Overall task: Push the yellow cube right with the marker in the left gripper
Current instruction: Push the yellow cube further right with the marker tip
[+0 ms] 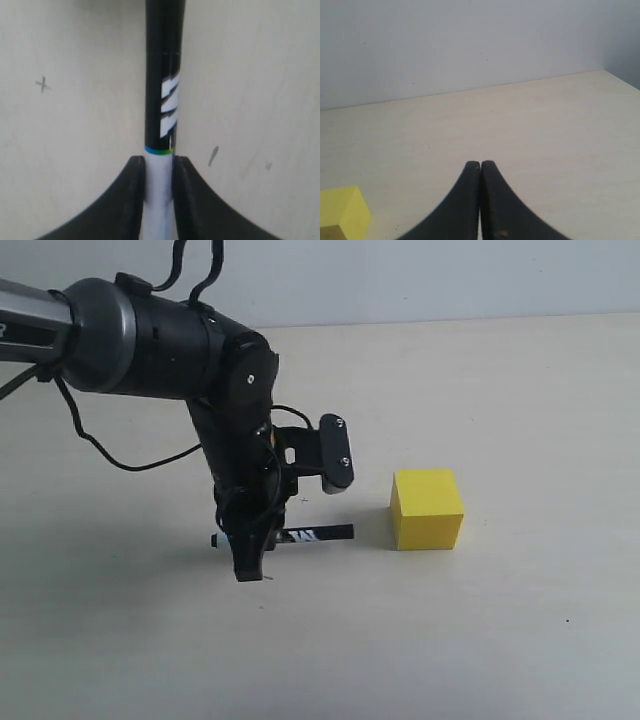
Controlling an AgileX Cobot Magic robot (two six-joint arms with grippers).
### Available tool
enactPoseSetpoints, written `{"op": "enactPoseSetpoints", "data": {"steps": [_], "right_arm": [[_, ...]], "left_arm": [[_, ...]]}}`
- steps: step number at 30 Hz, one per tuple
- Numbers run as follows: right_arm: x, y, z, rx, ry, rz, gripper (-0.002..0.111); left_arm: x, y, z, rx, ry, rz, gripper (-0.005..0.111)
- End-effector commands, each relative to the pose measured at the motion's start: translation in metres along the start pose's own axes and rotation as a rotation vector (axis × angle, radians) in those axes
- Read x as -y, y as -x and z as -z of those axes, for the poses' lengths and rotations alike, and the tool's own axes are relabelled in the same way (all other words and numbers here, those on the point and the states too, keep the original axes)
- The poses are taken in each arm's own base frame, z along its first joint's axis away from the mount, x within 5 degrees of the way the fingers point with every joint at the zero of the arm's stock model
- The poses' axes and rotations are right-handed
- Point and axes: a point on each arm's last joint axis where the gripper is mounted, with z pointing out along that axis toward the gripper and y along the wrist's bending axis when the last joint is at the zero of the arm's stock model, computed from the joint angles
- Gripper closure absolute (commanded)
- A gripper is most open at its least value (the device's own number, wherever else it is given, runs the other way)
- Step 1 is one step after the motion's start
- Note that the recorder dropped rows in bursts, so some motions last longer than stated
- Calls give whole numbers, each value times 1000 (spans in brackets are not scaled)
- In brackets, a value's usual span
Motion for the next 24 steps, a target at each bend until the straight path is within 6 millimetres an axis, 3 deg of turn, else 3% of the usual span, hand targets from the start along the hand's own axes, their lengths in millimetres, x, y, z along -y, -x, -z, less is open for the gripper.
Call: {"op": "enactPoseSetpoints", "data": {"steps": [1,4,12,15,24], "right_arm": [[0,-1,0,6,-3,13,108],[0,-1,0,6,-3,13,108],[0,-1,0,6,-3,13,108],[0,-1,0,6,-3,13,108],[0,-1,0,6,-3,13,108]], "left_arm": [[-11,-10,2,-3,5,46,107],[-12,-1,3,35,35,40,107],[-4,62,-2,124,81,-64,107],[-4,61,-2,97,63,-51,107],[-16,35,-3,-15,1,64,107]]}}
